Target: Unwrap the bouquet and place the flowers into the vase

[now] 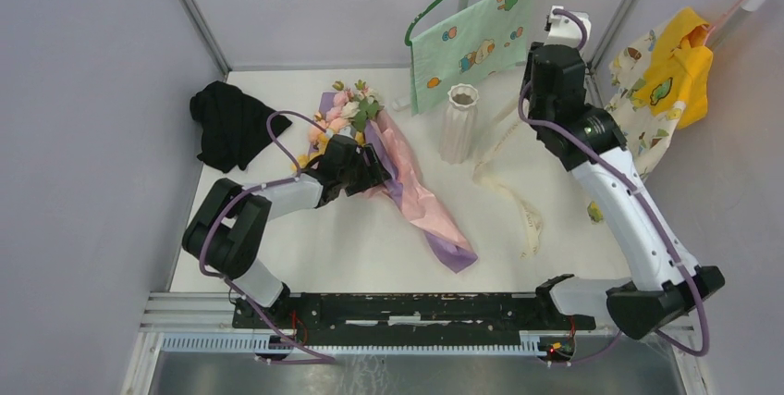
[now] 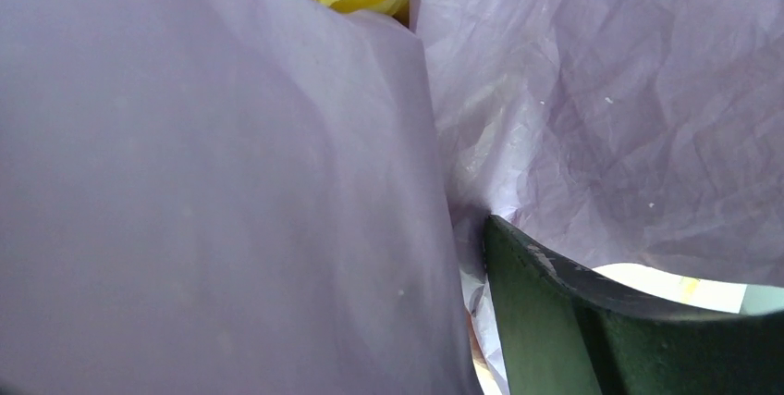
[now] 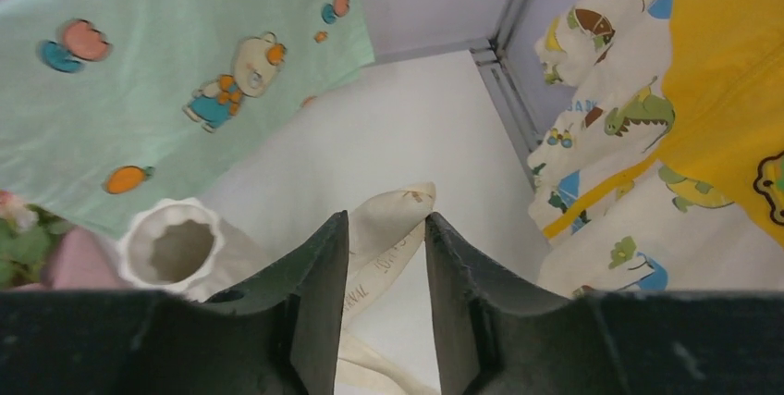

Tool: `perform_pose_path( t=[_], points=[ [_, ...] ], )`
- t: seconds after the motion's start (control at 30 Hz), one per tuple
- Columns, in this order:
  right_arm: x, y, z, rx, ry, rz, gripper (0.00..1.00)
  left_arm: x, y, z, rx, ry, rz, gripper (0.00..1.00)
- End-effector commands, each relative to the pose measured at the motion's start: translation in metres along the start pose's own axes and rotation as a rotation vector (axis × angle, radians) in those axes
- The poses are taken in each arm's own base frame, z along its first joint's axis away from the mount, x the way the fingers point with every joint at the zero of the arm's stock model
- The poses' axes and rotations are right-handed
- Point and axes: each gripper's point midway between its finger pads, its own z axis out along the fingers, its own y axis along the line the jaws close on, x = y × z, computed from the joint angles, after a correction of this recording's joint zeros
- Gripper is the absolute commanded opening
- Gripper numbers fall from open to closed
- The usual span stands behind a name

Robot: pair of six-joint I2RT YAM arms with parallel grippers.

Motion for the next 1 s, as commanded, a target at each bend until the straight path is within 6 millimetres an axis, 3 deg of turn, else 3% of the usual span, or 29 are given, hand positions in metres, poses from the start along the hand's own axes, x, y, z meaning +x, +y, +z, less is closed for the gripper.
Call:
perform_pose_path(
  t=[0.0,0.1,0.17,0.27,0.4,0.47,0.6,0.73,0.9,0.97],
  points=[
    [0.034,0.007,0.035,-0.084,0.137,0.039,0.51,-0.007,-0.003,-0.009,0.002,-0.027,0.052,0.77],
    [0.059,0.008,0.052,-0.127,0.211,0.060,0.59,-0.008,-0.005,-0.013,0.008,-0.031,0.054,0.77],
    [0.069,0.011,0.053,-0.163,0.230,0.069,0.69,-0.012,-0.008,-0.017,0.015,-0.042,0.058,0.78],
    [0.067,0.022,0.047,-0.245,0.213,0.099,0.85,-0.019,-0.016,-0.025,0.031,-0.060,0.069,0.79],
    [0.062,0.024,0.035,-0.289,0.189,0.119,0.88,-0.027,-0.027,-0.035,0.041,-0.085,0.084,0.81],
    [0.057,0.027,0.027,-0.346,0.160,0.144,0.98,-0.033,-0.034,-0.040,0.053,-0.108,0.093,0.81],
    [0.055,0.036,0.017,-0.427,0.169,0.167,0.98,-0.035,-0.039,-0.050,0.047,-0.112,0.097,0.82],
    [0.061,0.056,-0.006,-0.596,0.155,0.188,0.88,-0.042,-0.043,-0.064,0.041,-0.145,0.098,0.82],
    [0.097,0.086,-0.033,-0.708,0.179,0.046,0.83,-0.064,-0.049,-0.097,0.017,-0.238,0.106,0.82],
    [0.110,0.110,-0.054,-0.763,0.187,-0.044,0.81,-0.081,-0.055,-0.120,0.013,-0.301,0.101,0.82]
  ],
)
